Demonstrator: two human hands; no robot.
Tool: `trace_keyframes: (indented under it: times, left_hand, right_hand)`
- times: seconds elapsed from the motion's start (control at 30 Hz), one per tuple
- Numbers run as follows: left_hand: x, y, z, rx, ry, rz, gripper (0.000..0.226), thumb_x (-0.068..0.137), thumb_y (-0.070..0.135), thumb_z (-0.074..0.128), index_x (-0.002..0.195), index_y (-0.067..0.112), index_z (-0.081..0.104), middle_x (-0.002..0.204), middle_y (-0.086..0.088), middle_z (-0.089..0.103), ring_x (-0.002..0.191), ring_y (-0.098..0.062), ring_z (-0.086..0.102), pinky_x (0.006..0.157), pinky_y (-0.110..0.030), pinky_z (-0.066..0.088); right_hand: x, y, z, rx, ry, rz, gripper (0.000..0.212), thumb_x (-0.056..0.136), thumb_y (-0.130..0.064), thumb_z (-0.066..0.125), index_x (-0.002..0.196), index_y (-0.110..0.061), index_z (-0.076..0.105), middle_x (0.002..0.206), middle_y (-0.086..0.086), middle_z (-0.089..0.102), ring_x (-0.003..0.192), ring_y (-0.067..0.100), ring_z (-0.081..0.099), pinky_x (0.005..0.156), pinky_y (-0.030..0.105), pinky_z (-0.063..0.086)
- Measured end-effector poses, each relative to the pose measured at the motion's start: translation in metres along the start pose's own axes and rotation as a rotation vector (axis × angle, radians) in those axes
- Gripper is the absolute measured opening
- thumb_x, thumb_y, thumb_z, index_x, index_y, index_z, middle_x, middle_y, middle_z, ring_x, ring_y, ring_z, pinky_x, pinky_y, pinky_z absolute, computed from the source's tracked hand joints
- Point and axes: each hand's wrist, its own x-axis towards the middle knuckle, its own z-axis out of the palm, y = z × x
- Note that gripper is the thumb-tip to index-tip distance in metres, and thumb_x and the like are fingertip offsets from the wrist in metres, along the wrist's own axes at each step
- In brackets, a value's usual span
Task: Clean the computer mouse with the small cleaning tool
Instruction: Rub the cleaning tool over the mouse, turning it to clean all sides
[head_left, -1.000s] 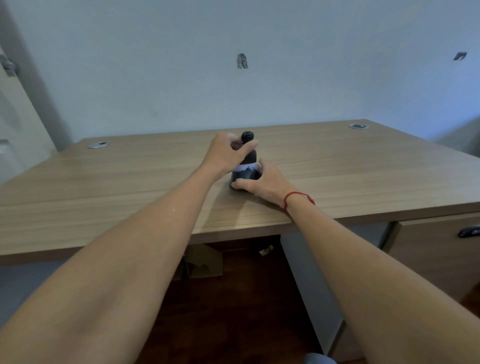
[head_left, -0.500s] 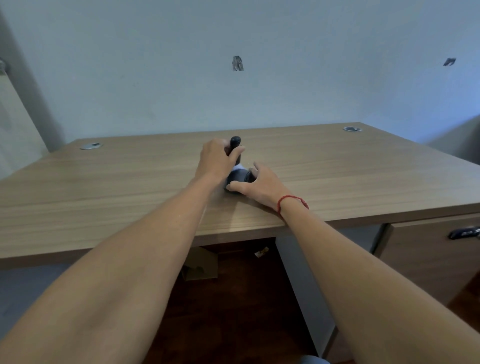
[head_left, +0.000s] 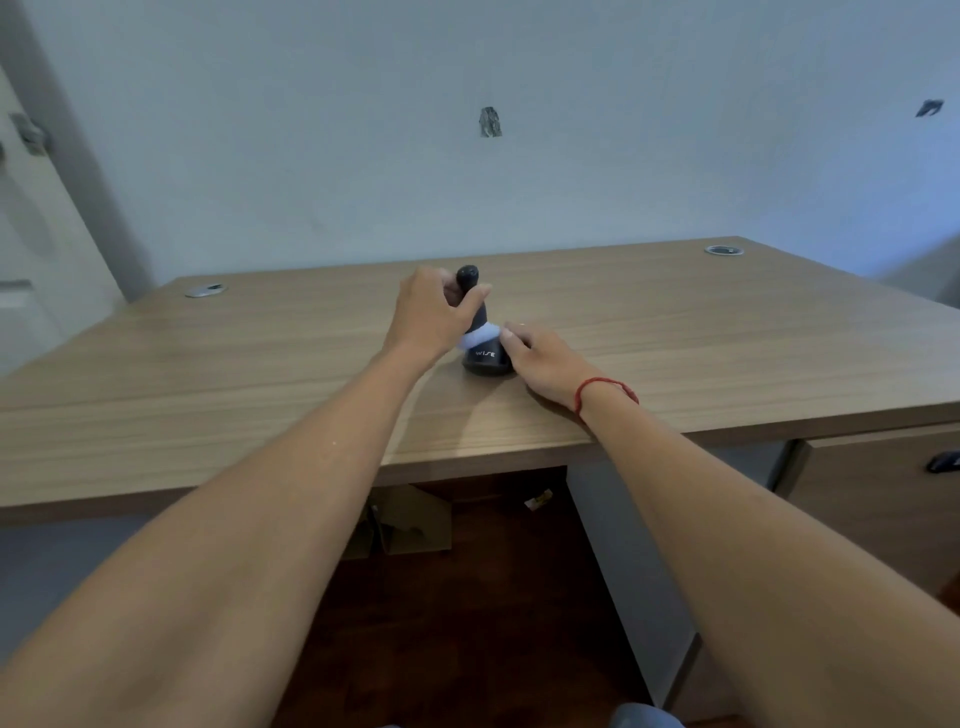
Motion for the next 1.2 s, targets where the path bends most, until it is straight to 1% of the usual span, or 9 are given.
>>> trace_keyframes:
  times: [0.13, 0.27, 0.37, 0.5, 0.6, 0.73, 0.87, 1.03, 1.2]
  left_hand:
    - [-0.013, -0.004, 0.003, 0.037, 0.106, 0.018, 0.046, 0.085, 0.034, 0.065, 0.058, -0.002, 0.053, 0.057, -0.016, 0.062, 0.057, -0.034, 0.056, 0.058, -0.036, 0.047]
    - [-0.028, 0.004, 0.001, 0.017, 0.219, 0.084, 0.041, 0.081, 0.032, 0.067, 0.053, 0.006, 0.05, 0.05, -0.012, 0.059, 0.049, -0.028, 0.054, 0.053, -0.034, 0.044]
    - [-0.034, 0.011, 0.005, 0.002, 0.22, 0.118, 0.04, 0.081, 0.03, 0.068, 0.055, 0.003, 0.055, 0.052, -0.011, 0.062, 0.05, -0.027, 0.057, 0.054, -0.033, 0.044]
    - [-0.031, 0.004, 0.003, 0.116, 0.236, 0.04, 0.038, 0.085, 0.031, 0.062, 0.057, 0.009, 0.048, 0.058, -0.014, 0.061, 0.06, -0.036, 0.058, 0.059, -0.036, 0.043]
    - [-0.03, 0.004, -0.003, 0.142, 0.234, 0.062, 0.039, 0.084, 0.031, 0.062, 0.055, 0.01, 0.046, 0.052, -0.009, 0.053, 0.054, -0.032, 0.052, 0.056, -0.035, 0.039]
    - [-0.039, 0.013, 0.005, 0.061, 0.195, 0.185, 0.038, 0.079, 0.029, 0.067, 0.053, 0.003, 0.053, 0.049, -0.011, 0.058, 0.048, -0.029, 0.055, 0.05, -0.034, 0.041]
    - [-0.035, 0.005, 0.004, 0.095, 0.258, 0.074, 0.037, 0.081, 0.028, 0.065, 0.056, 0.005, 0.05, 0.052, -0.014, 0.056, 0.053, -0.034, 0.054, 0.054, -0.036, 0.039]
    - [-0.033, 0.003, 0.009, -0.031, 0.262, 0.008, 0.042, 0.079, 0.028, 0.066, 0.053, -0.001, 0.05, 0.05, -0.019, 0.057, 0.047, -0.027, 0.048, 0.05, -0.032, 0.037]
    - [-0.022, -0.003, 0.006, -0.072, 0.401, -0.041, 0.039, 0.081, 0.031, 0.065, 0.059, -0.001, 0.061, 0.057, -0.015, 0.066, 0.053, -0.027, 0.061, 0.056, -0.032, 0.045]
  right_hand:
    - [0.003, 0.003, 0.002, -0.08, 0.027, -0.036, 0.035, 0.104, -0.021, 0.033, 0.074, -0.033, 0.043, 0.086, -0.001, 0.053, 0.084, 0.017, 0.05, 0.081, 0.031, 0.035]
    - [0.004, 0.004, 0.003, -0.059, 0.038, -0.043, 0.03, 0.104, -0.019, 0.033, 0.086, -0.015, 0.056, 0.096, 0.009, 0.059, 0.089, 0.021, 0.052, 0.085, 0.035, 0.039]
    - [0.003, 0.004, 0.003, -0.062, 0.034, -0.042, 0.032, 0.105, -0.021, 0.033, 0.098, -0.012, 0.062, 0.1, 0.007, 0.061, 0.092, 0.019, 0.054, 0.085, 0.033, 0.039]
    - [0.006, 0.005, 0.005, -0.077, 0.05, -0.041, 0.032, 0.104, -0.022, 0.032, 0.082, -0.019, 0.054, 0.093, 0.008, 0.06, 0.089, 0.021, 0.054, 0.08, 0.033, 0.038]
    - [0.009, 0.008, 0.006, -0.064, 0.063, -0.031, 0.029, 0.105, -0.024, 0.033, 0.09, -0.017, 0.057, 0.097, 0.008, 0.061, 0.092, 0.021, 0.055, 0.082, 0.032, 0.038]
    - [0.008, 0.009, 0.004, -0.06, 0.062, -0.014, 0.03, 0.104, -0.02, 0.034, 0.101, -0.012, 0.063, 0.106, 0.012, 0.064, 0.098, 0.023, 0.056, 0.082, 0.031, 0.038]
    - [0.008, 0.008, 0.008, -0.077, 0.089, 0.005, 0.034, 0.102, -0.019, 0.036, 0.118, -0.008, 0.063, 0.121, 0.016, 0.065, 0.113, 0.029, 0.058, 0.096, 0.037, 0.042]
    - [0.011, 0.006, 0.01, -0.063, 0.171, 0.03, 0.038, 0.099, -0.037, 0.034, 0.076, -0.022, 0.06, 0.093, 0.003, 0.068, 0.09, 0.024, 0.061, 0.08, 0.035, 0.044]
    - [0.013, 0.004, 0.015, -0.104, 0.231, 0.049, 0.037, 0.097, -0.05, 0.03, 0.089, -0.026, 0.058, 0.099, 0.004, 0.066, 0.099, 0.029, 0.061, 0.085, 0.04, 0.045]
